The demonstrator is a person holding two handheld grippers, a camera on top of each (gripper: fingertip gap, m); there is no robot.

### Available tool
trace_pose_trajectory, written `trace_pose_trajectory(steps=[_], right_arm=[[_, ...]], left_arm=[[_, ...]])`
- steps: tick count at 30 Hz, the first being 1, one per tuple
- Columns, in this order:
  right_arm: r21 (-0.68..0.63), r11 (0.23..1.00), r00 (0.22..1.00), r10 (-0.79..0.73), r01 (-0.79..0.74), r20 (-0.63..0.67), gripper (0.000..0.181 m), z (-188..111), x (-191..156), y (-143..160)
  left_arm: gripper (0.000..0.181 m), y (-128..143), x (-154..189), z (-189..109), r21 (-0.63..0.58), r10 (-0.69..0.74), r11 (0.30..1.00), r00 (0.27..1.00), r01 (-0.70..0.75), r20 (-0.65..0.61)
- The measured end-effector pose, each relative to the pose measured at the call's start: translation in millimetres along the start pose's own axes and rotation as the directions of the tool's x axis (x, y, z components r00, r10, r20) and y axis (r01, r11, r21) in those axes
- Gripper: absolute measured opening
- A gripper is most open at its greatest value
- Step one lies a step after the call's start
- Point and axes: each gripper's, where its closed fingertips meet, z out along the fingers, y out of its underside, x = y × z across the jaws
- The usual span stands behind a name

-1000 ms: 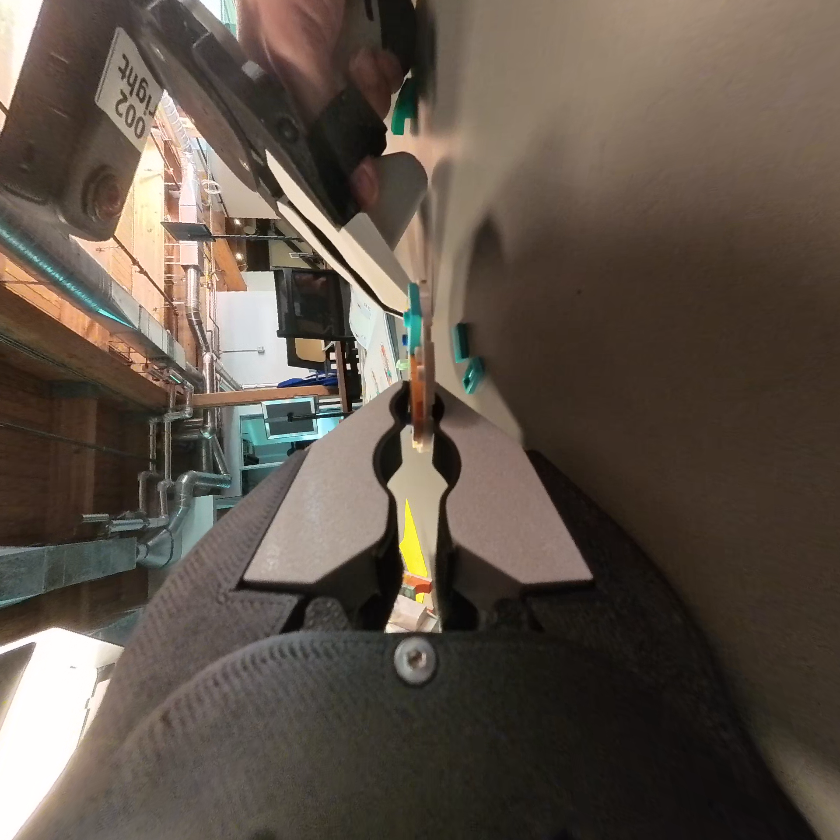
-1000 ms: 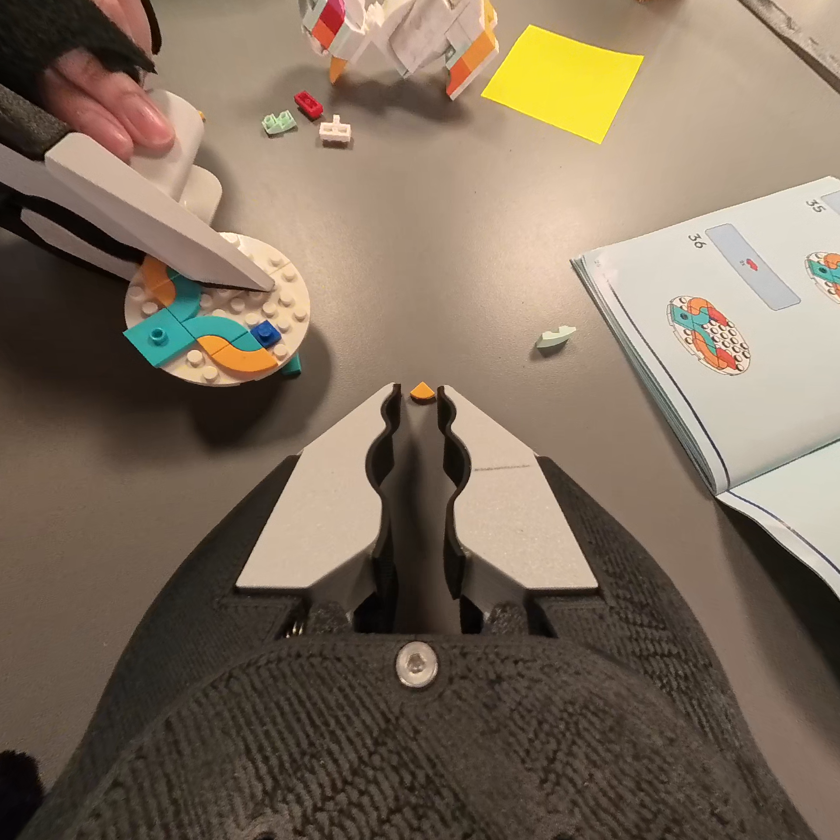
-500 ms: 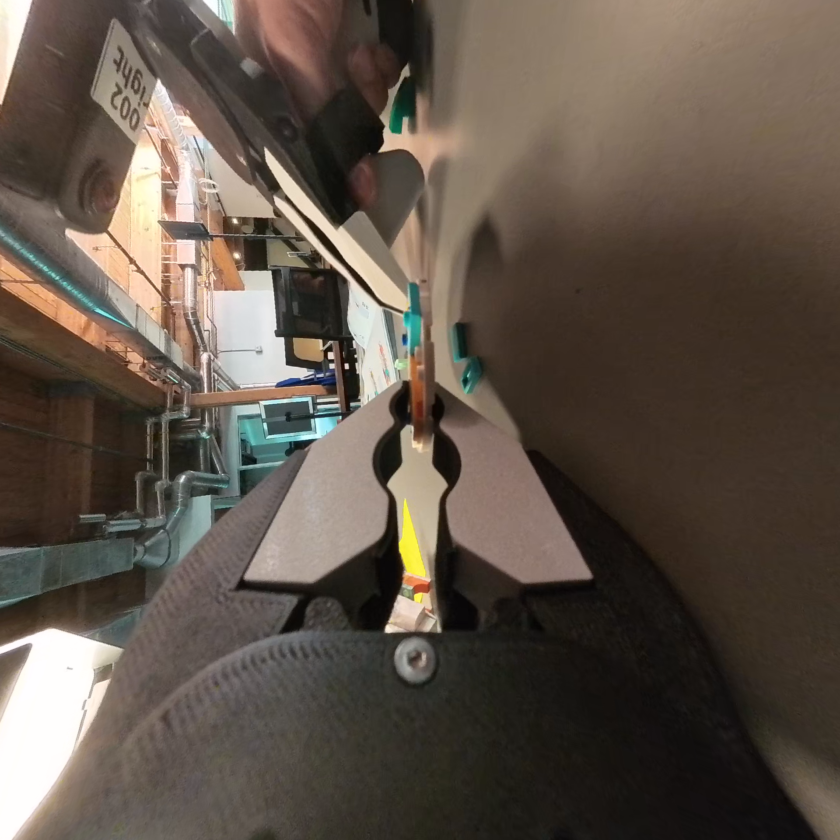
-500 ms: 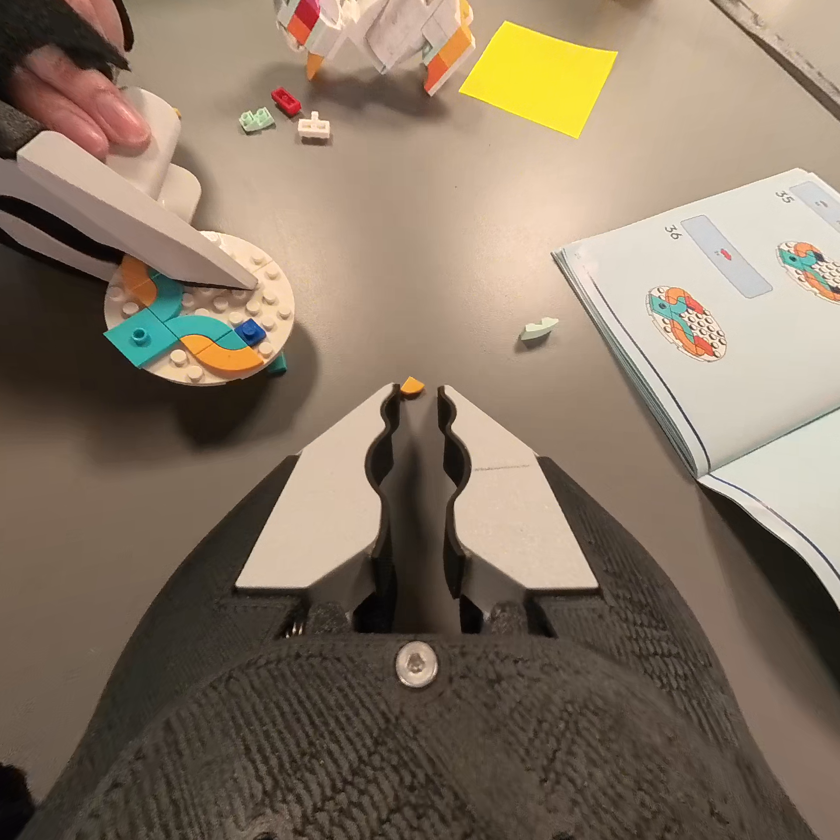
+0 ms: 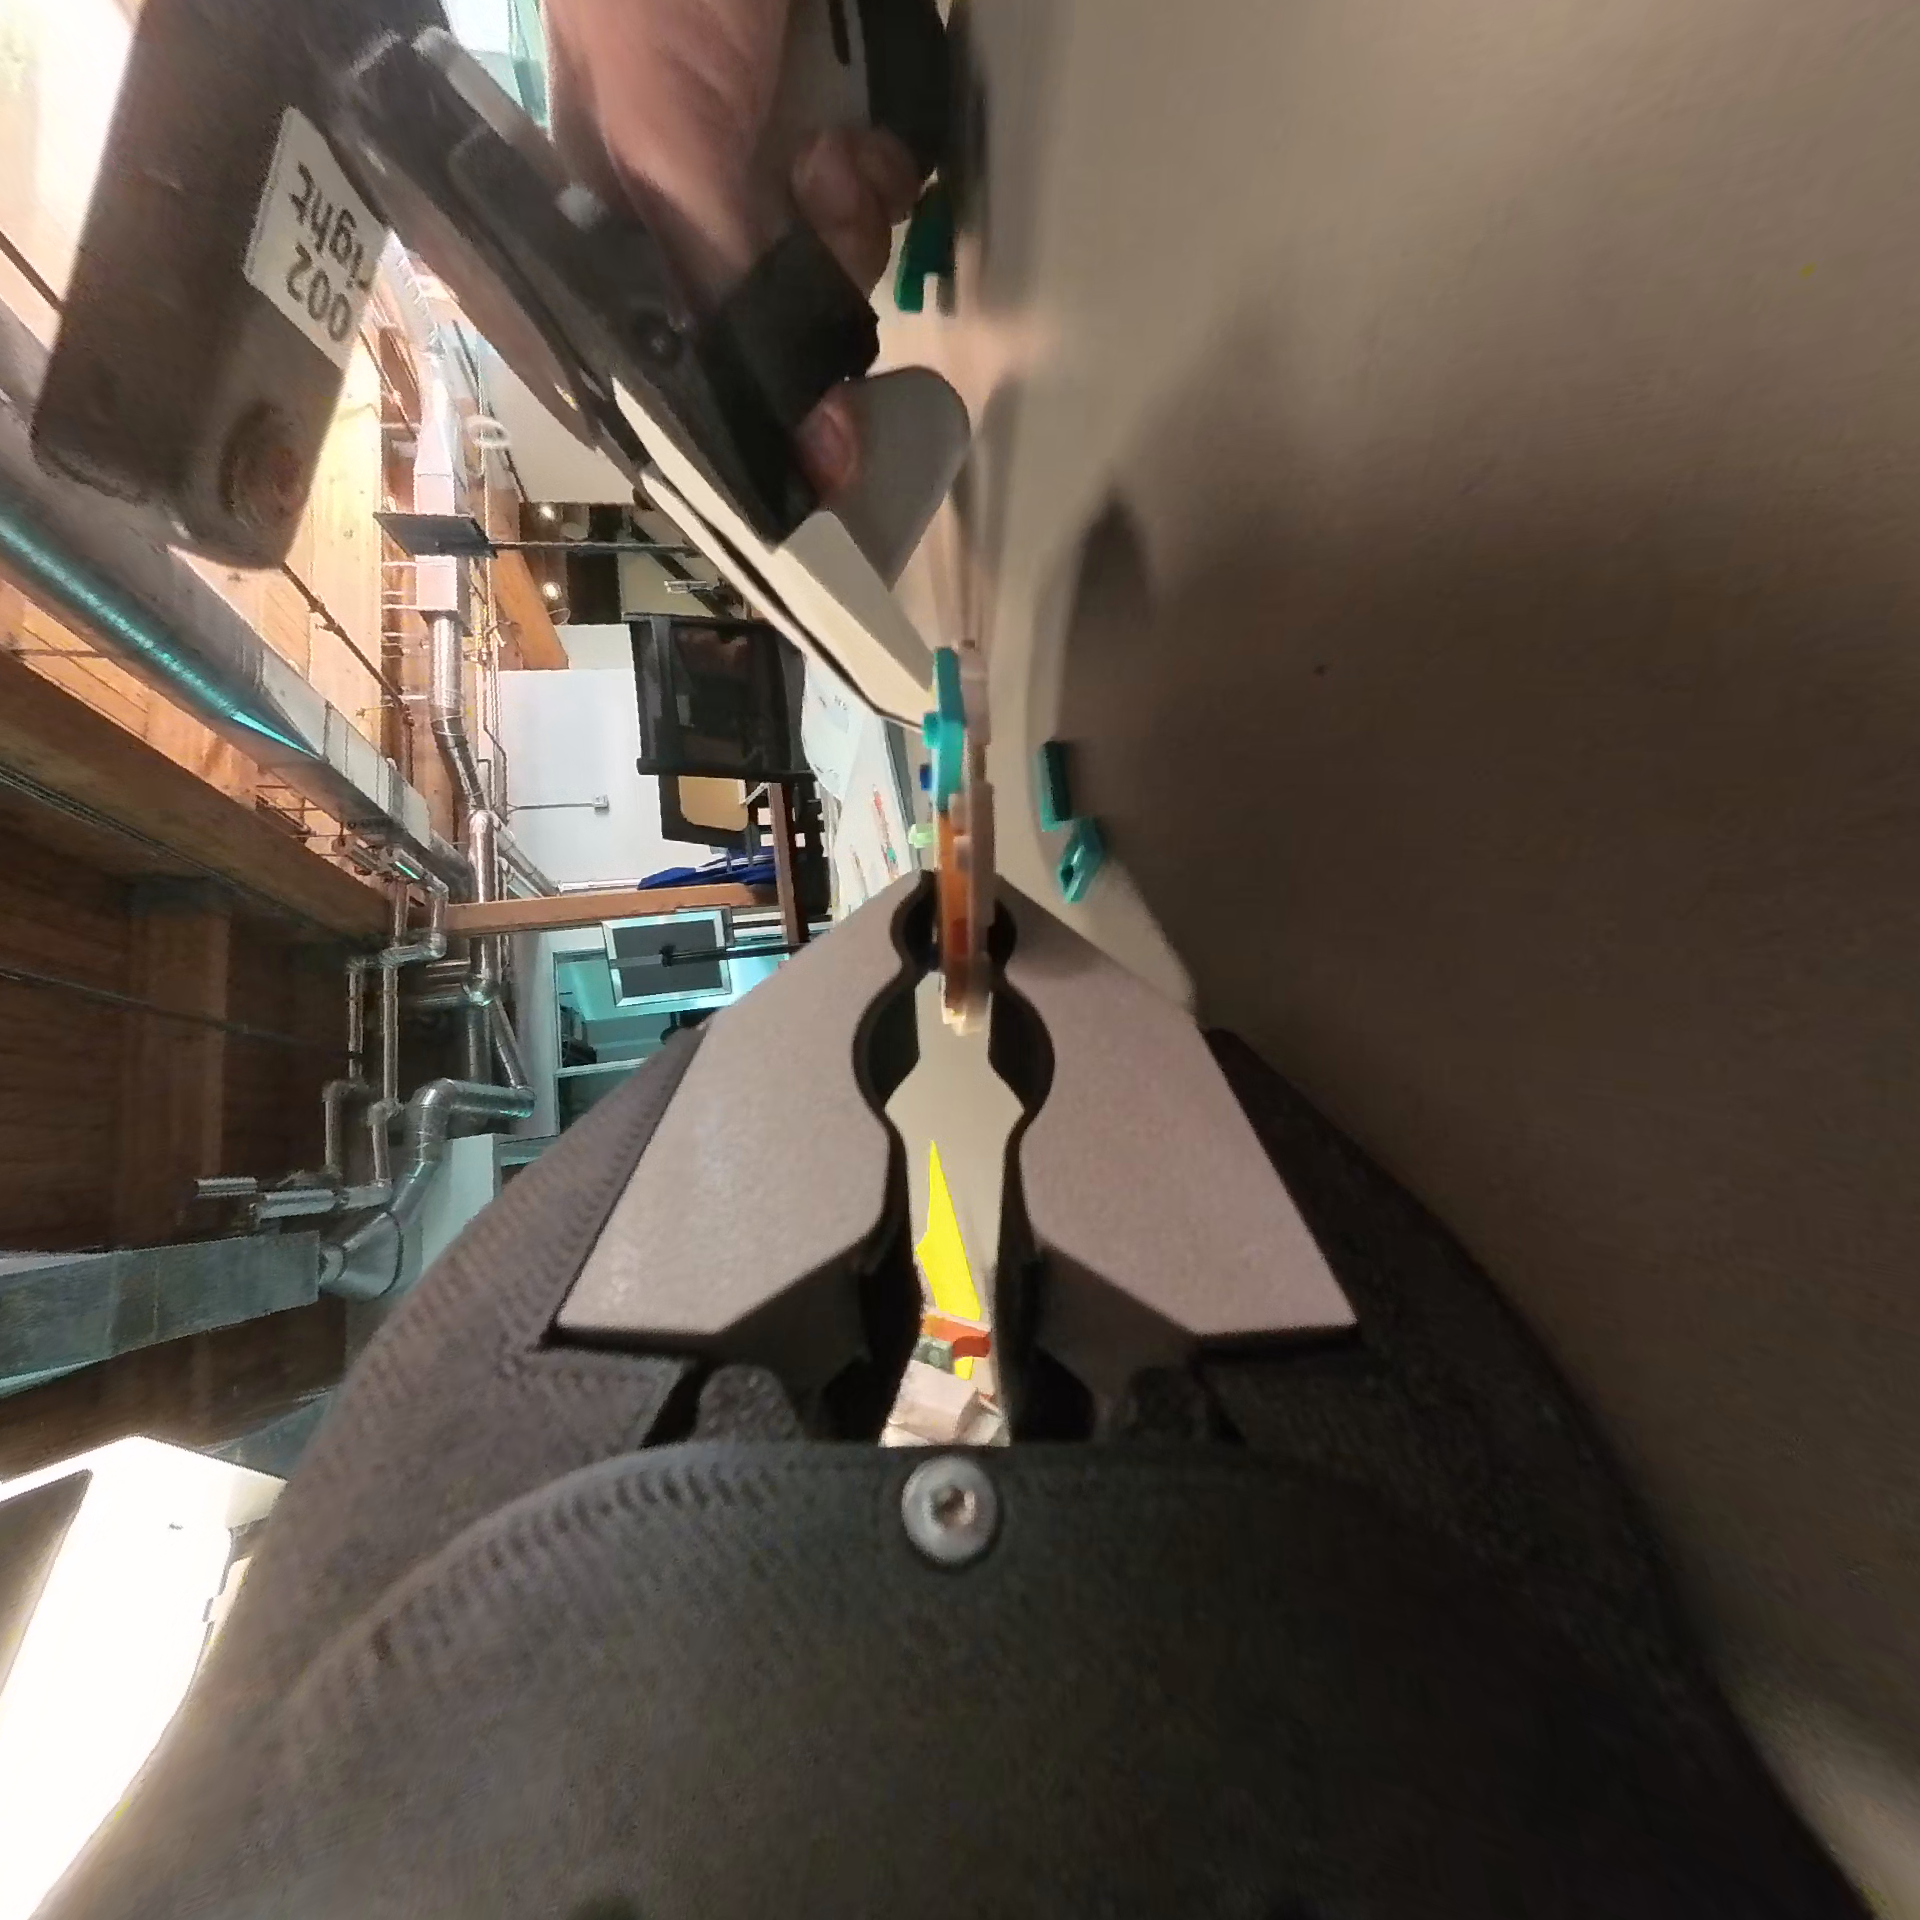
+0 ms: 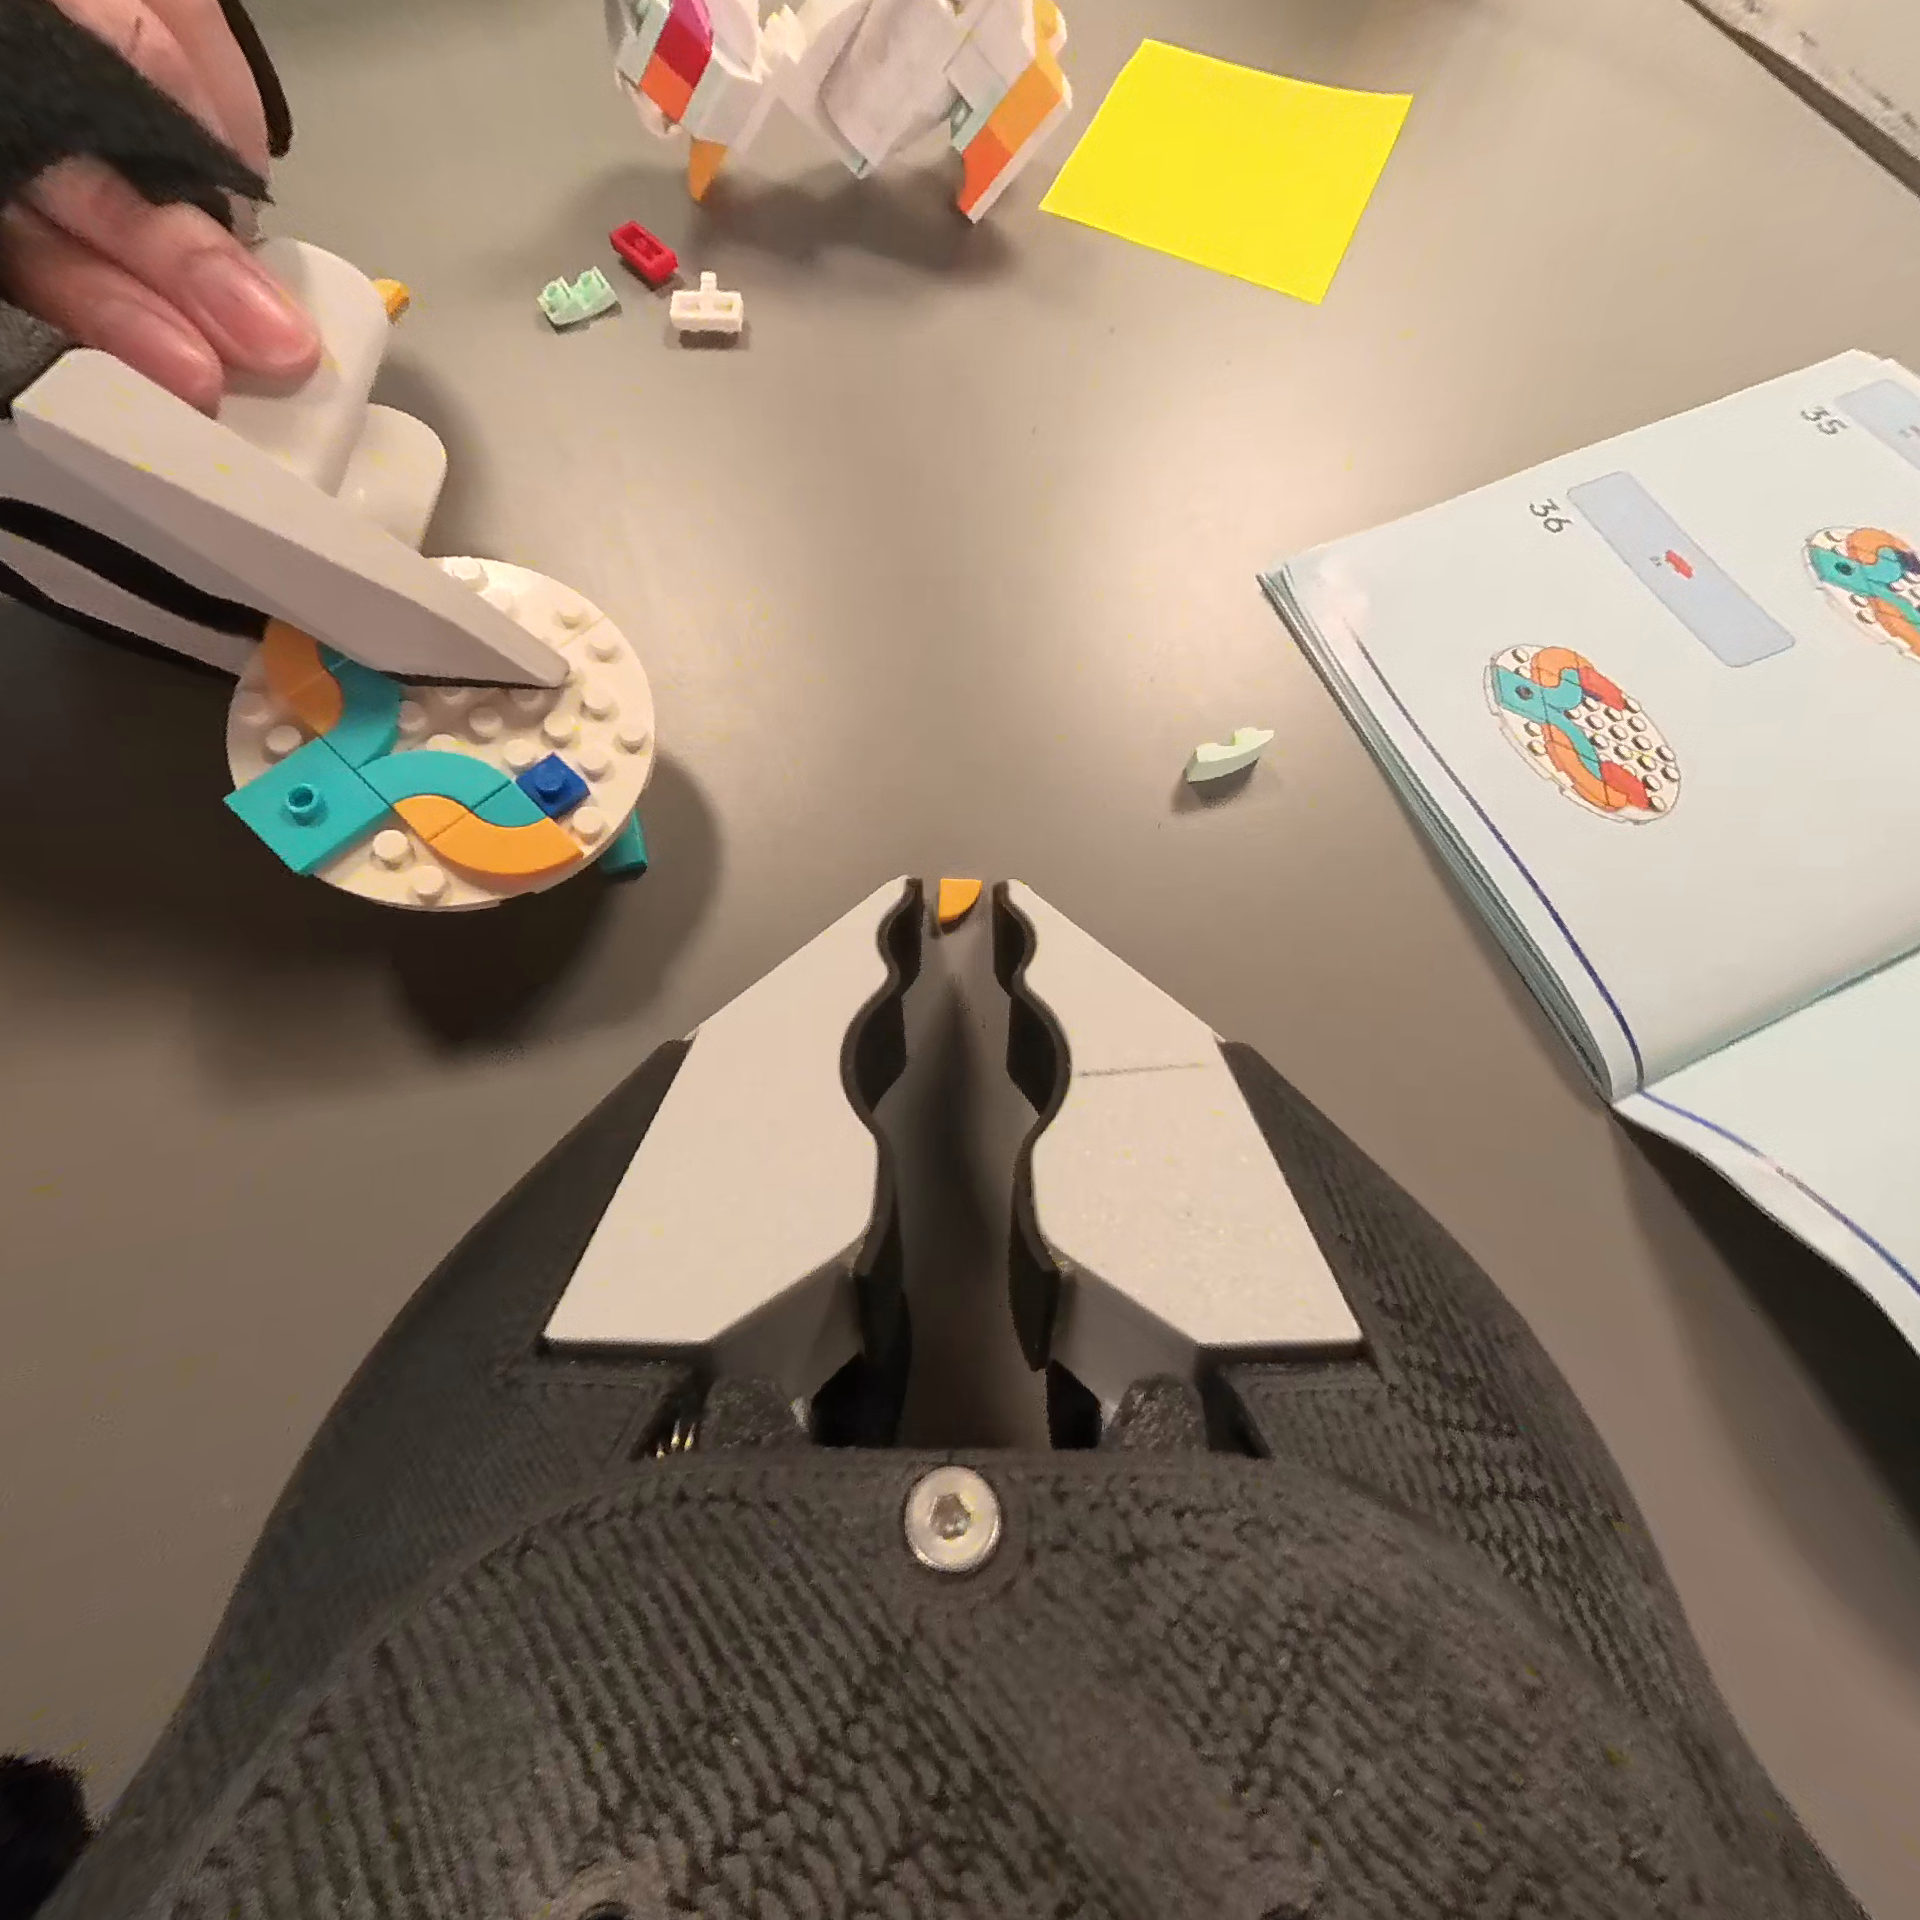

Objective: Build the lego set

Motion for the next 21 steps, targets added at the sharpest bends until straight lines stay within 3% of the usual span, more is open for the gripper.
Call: trace_pose_trajectory(steps=[7, 13, 21], right_arm=[[0.005, 1.000, 0.998, -0.015, 0.015, 0.065, 0.006, -1.3, -9.4, -4.4], [0.214, 0.976, 0.931, -0.117, 0.043, 0.345, 0.005, -41.1, -66.6, -48.4], [0.124, 0.980, 0.904, -0.192, 0.155, 0.383, 0.005, -55.0, -85.3, -49.5]], left_arm=[[0.005, -4.1, -1.0, 0.6, 0.012, 0.021, 1.000, 1.000, -0.021, 0.013], [0.005, -12.9, -17.1, -4.0, 0.054, 0.040, 0.997, 0.992, -0.047, 0.117], [0.005, -19.4, -34.9, -10.0, 0.079, 0.053, 0.994, 0.971, -0.073, 0.232]])
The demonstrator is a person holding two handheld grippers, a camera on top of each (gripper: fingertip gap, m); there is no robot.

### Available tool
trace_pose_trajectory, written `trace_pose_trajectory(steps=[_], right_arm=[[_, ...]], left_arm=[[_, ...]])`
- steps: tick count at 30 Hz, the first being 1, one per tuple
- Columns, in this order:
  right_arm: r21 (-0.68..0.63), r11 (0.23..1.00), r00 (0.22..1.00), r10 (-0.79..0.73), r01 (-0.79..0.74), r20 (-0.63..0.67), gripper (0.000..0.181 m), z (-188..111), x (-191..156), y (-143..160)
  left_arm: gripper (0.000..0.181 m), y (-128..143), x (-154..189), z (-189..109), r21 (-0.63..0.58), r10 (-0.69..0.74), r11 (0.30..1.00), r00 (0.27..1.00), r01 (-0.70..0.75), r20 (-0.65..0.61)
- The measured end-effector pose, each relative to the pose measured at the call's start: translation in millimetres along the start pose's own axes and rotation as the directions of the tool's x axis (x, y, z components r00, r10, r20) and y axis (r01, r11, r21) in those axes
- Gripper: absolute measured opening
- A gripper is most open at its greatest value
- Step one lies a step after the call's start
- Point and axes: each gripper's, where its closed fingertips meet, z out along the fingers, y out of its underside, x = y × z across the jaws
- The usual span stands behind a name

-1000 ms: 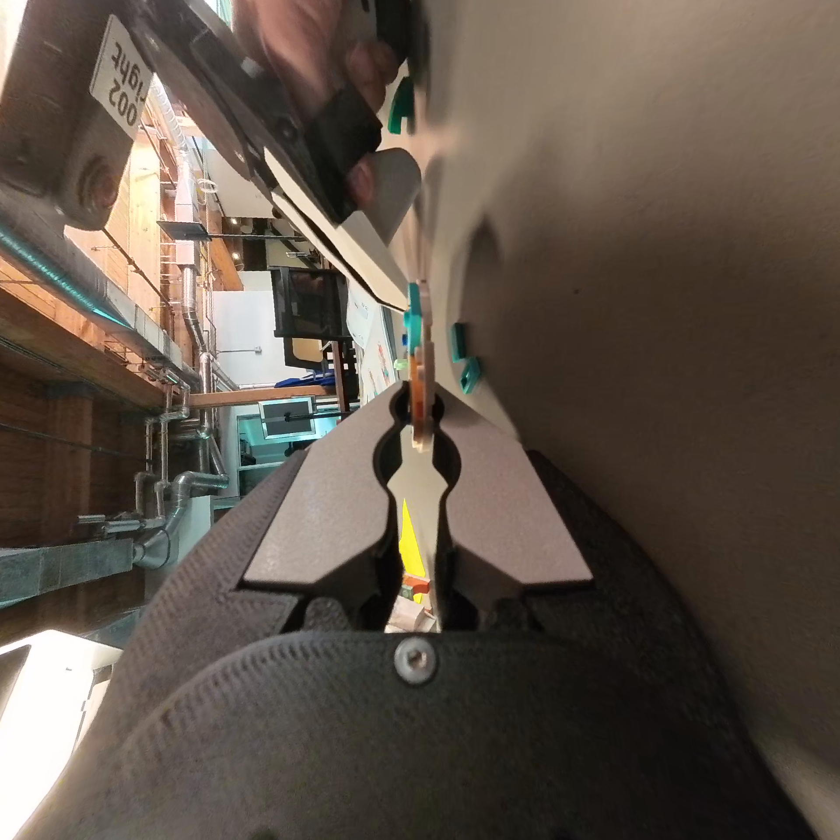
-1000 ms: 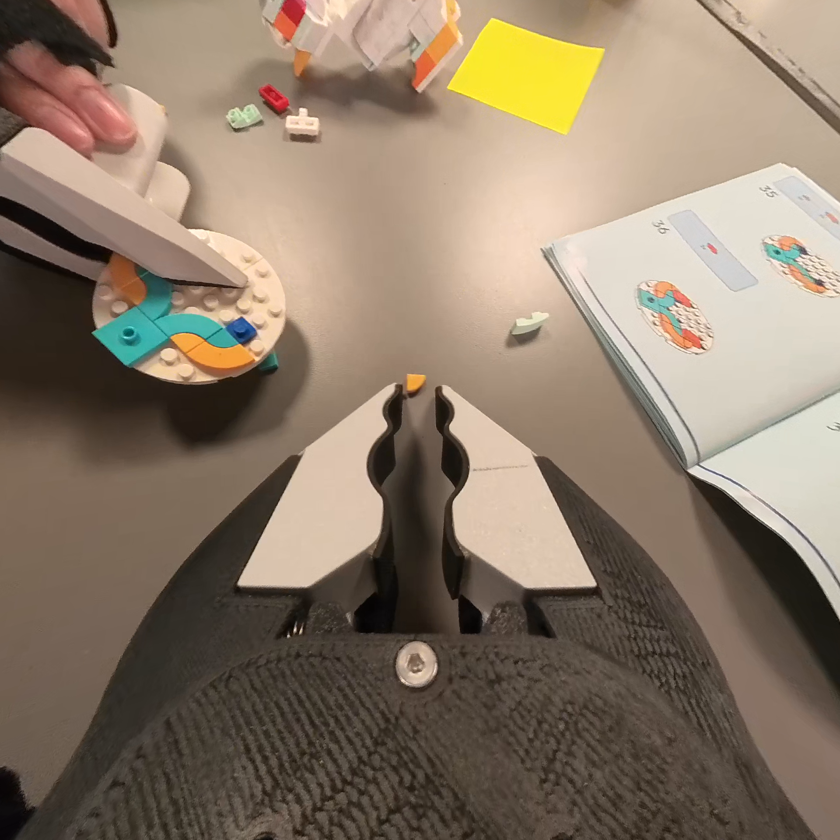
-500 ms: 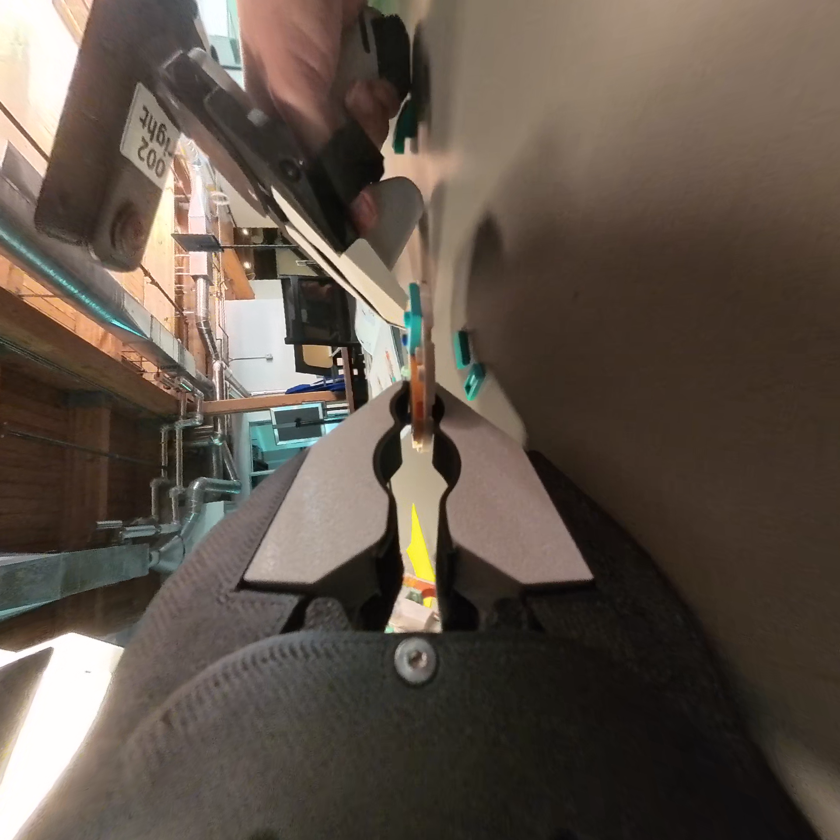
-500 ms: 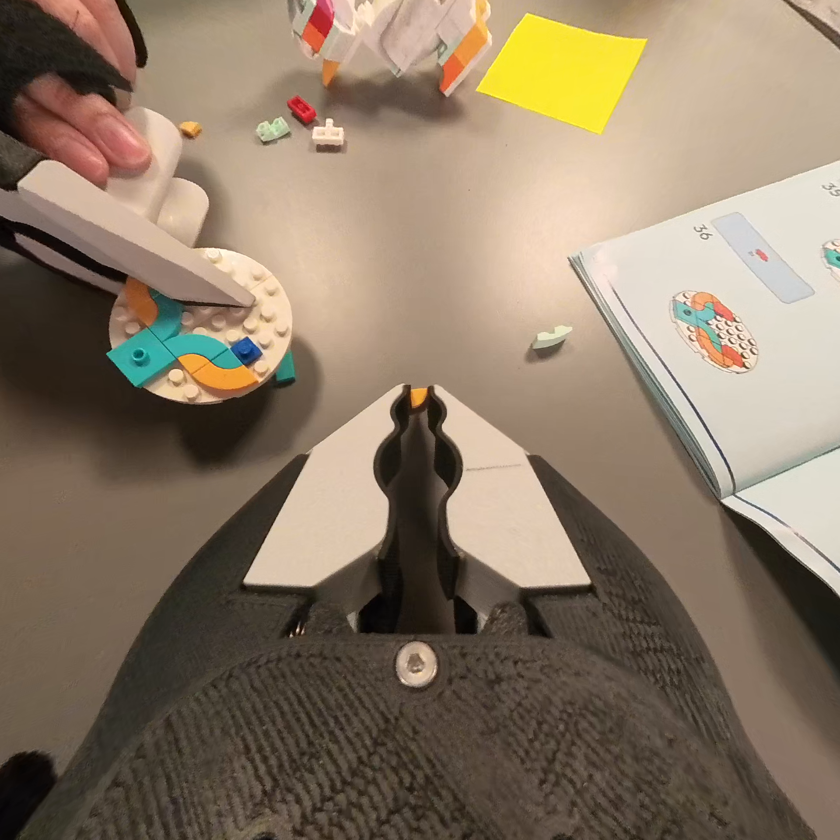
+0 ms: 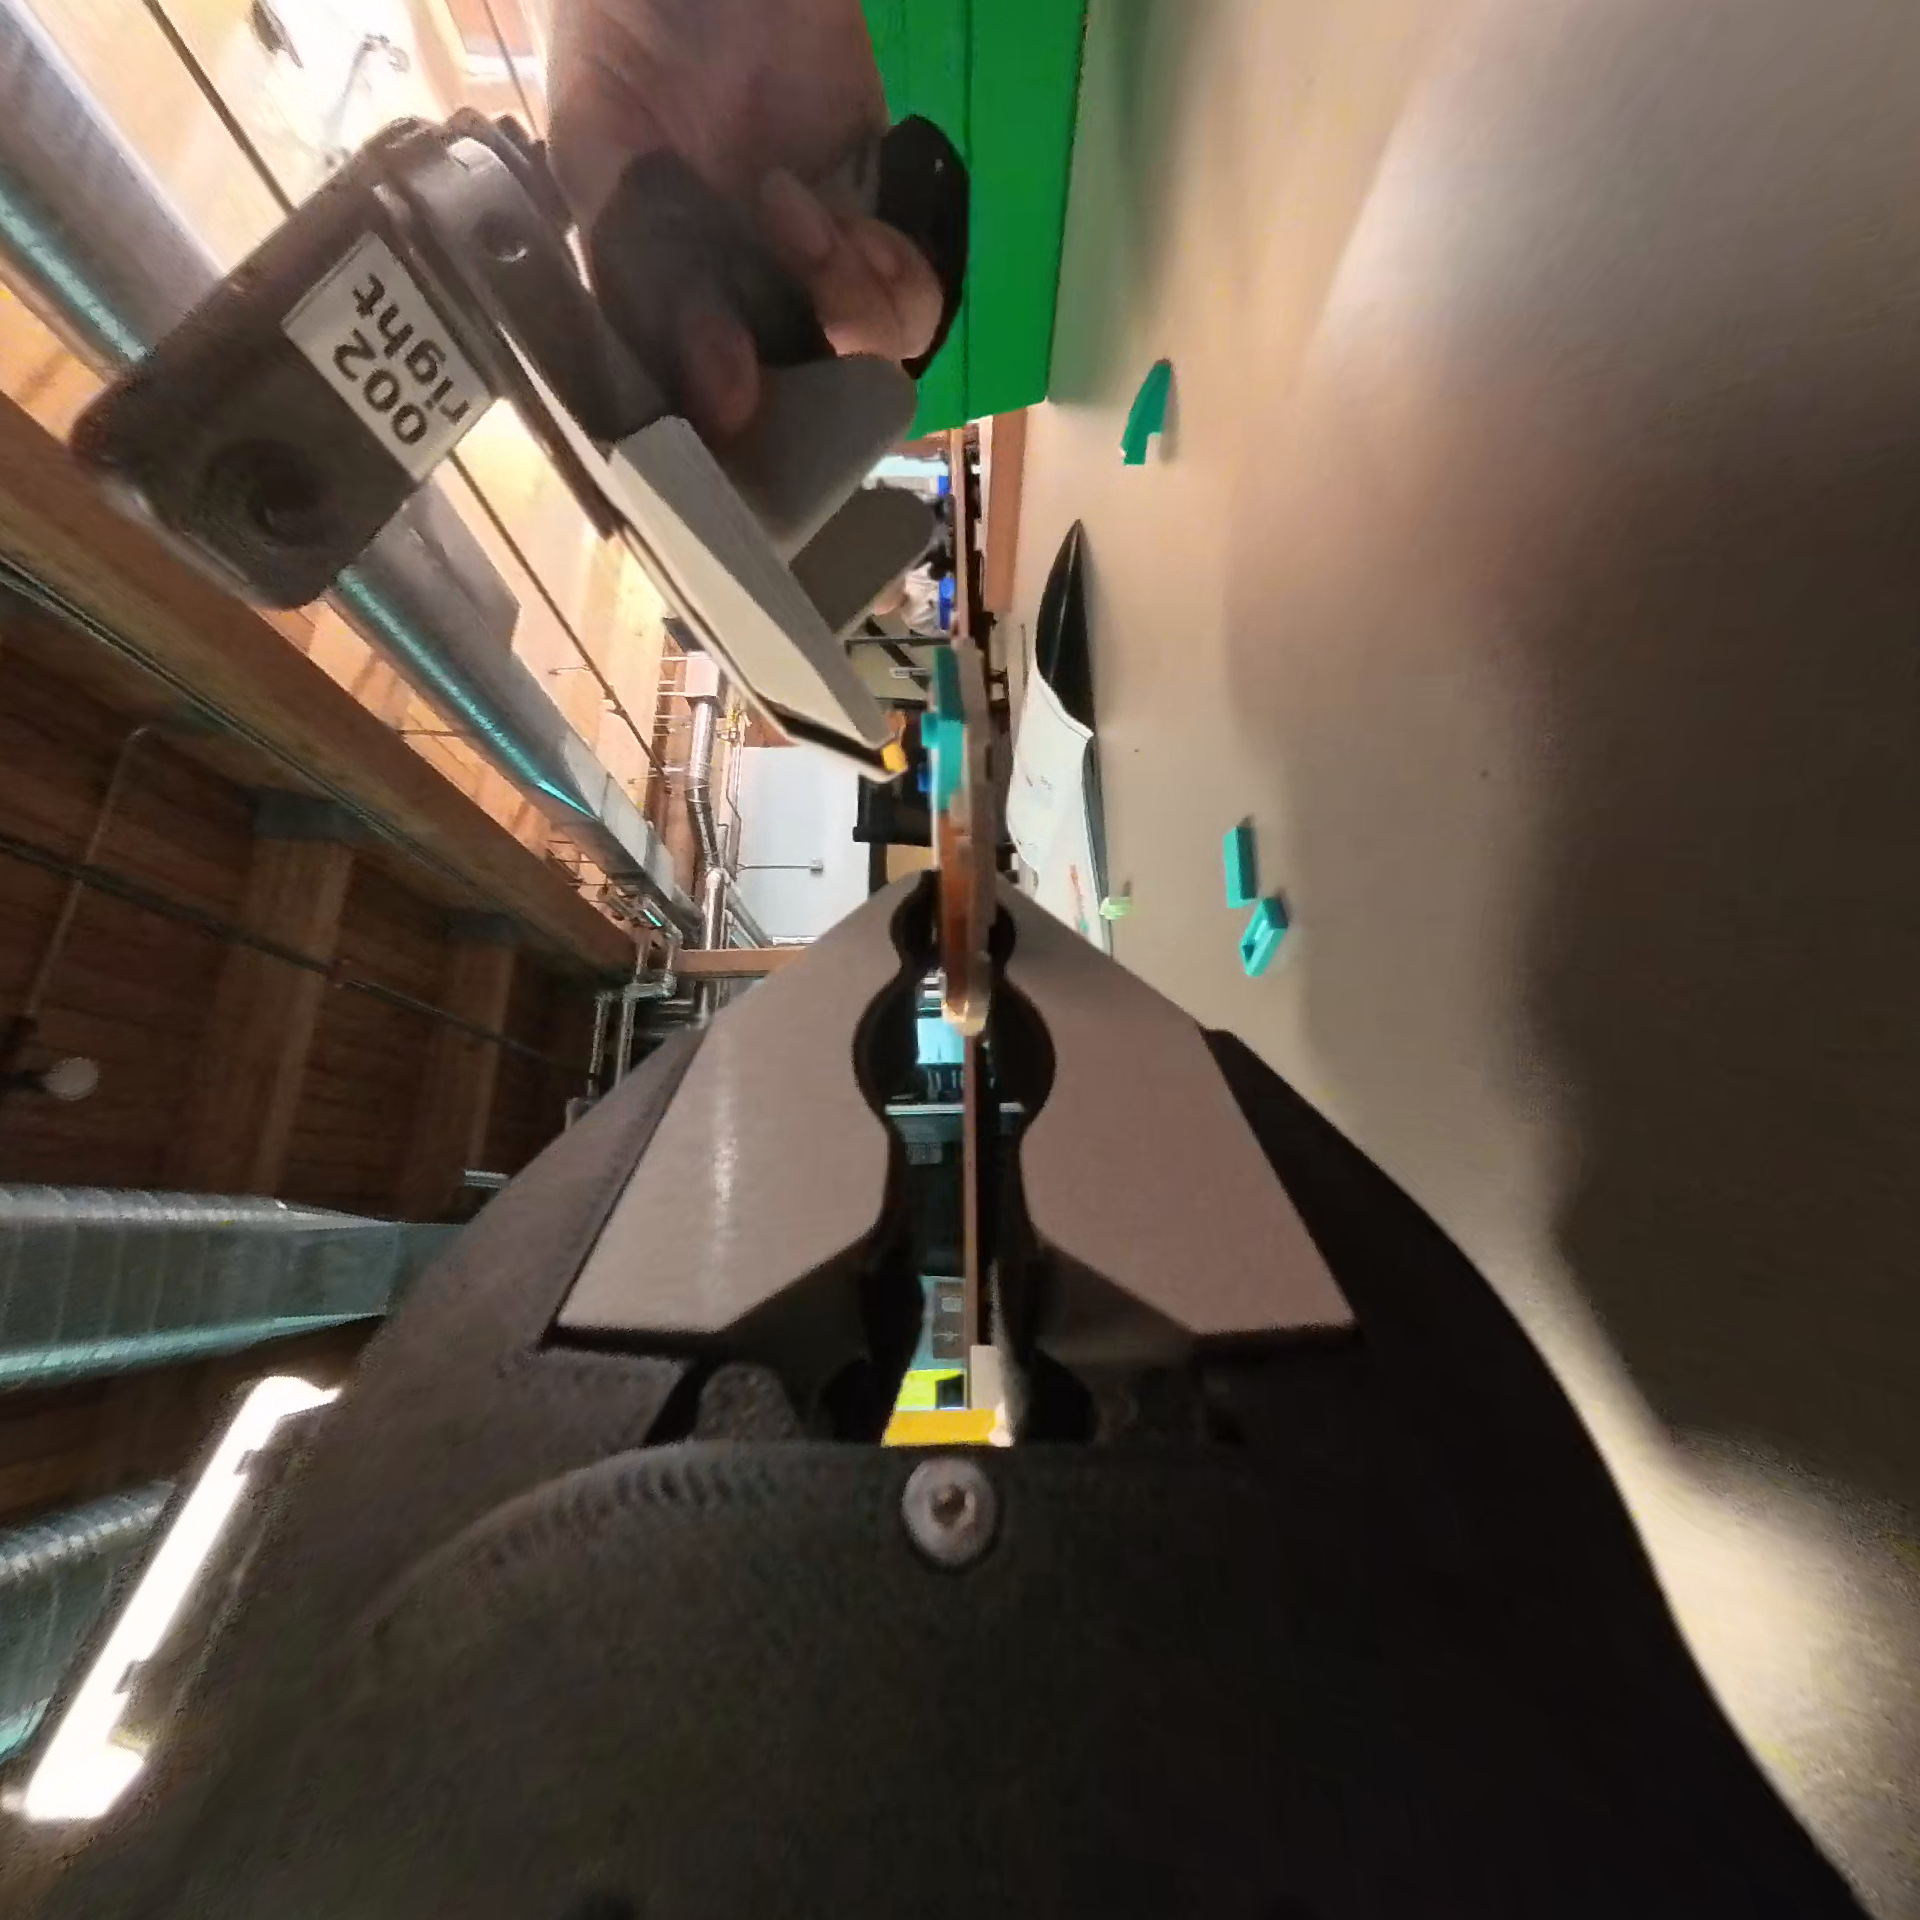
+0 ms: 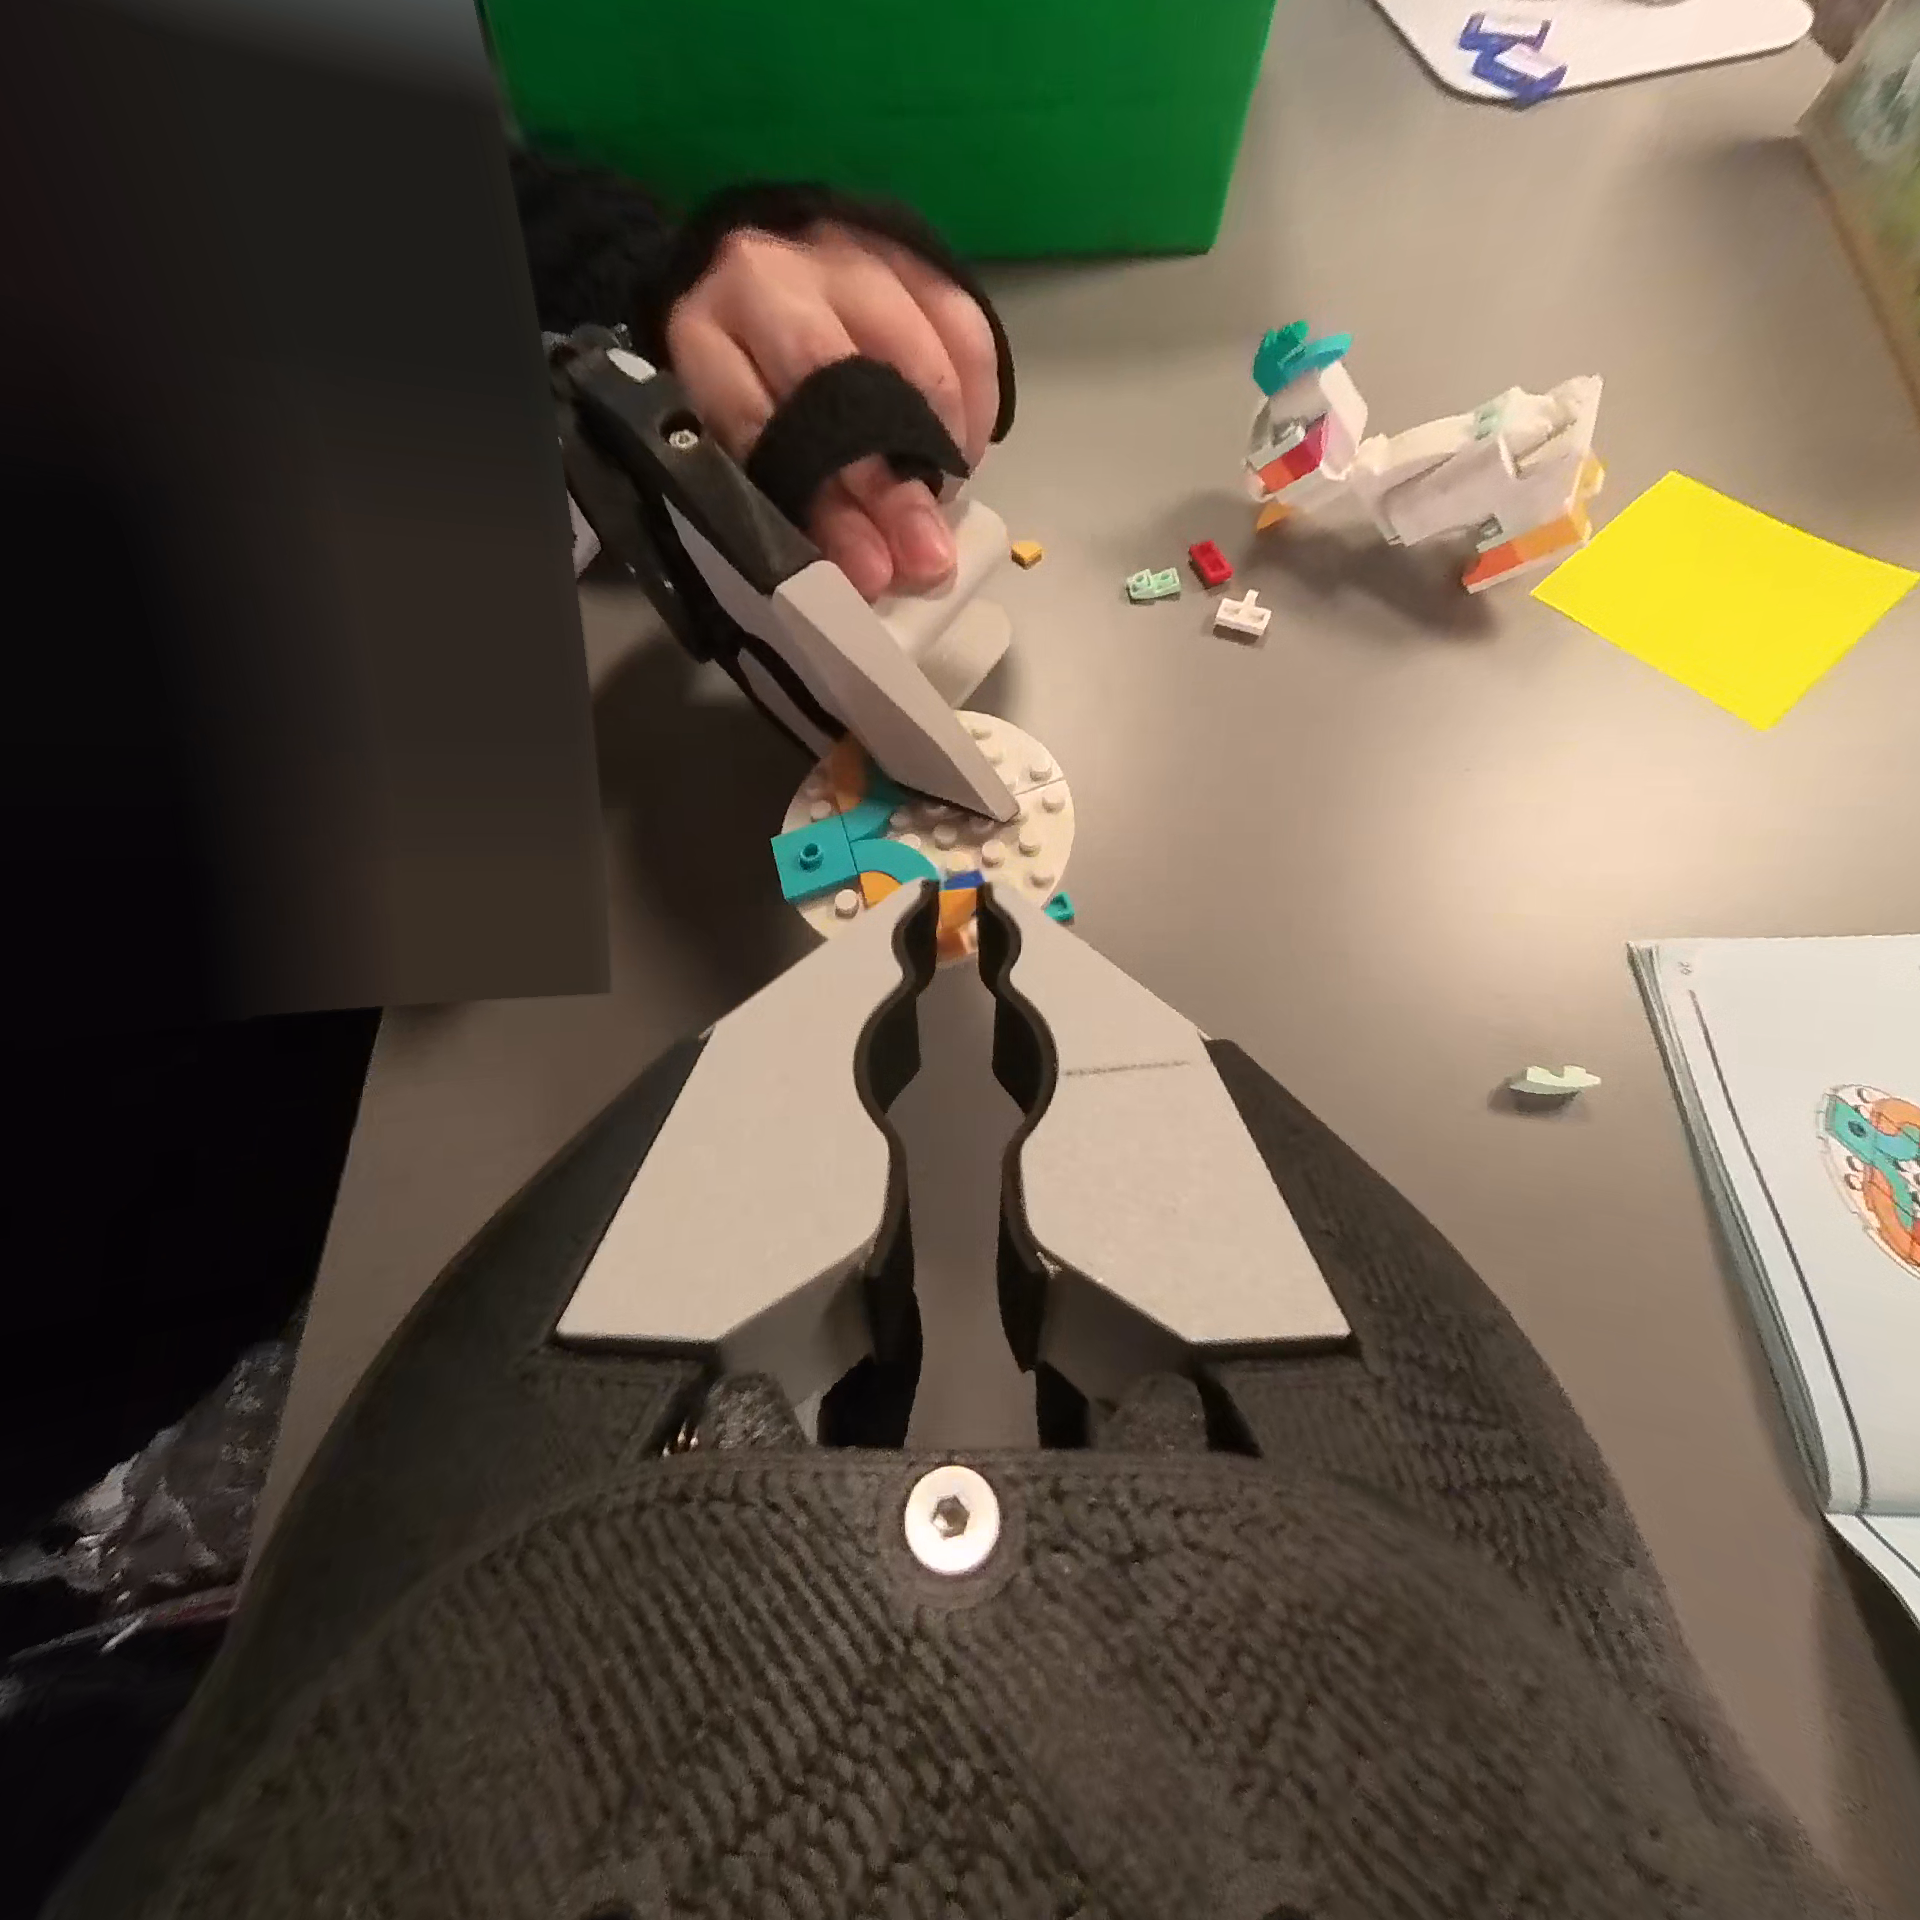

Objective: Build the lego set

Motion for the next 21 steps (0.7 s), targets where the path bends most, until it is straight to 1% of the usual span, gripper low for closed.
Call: trace_pose_trajectory(steps=[7, 17, 20, 21], right_arm=[[-0.055, 0.998, 0.999, -0.027, 0.026, -0.026, 0.006, 0.4, 1.8, 0.1], [-0.088, 0.993, 0.997, -0.076, 0.075, -0.008, 0.008, -2.3, -2.9, -3.2], [-0.089, 0.993, 0.997, -0.074, 0.074, -0.006, 0.011, -3.6, -3.0, -4.0], [-0.082, 0.994, 0.997, -0.076, 0.075, -0.012, 0.015, -4.2, -2.8, -5.7]], left_arm=[[0.005, 0.1, -5.0, 0.6, 0.002, 0.003, 1.000, 0.999, -0.003, 0.032], [0.005, -2.2, -9.1, 1.3, 0.016, -0.002, 1.000, 0.998, 0.001, 0.060], [0.005, -2.4, -10.1, 1.6, 0.017, -0.003, 1.000, 0.998, 0.002, 0.066], [0.005, -2.2, -11.0, 1.7, 0.017, -0.006, 1.000, 0.998, 0.005, 0.070]])
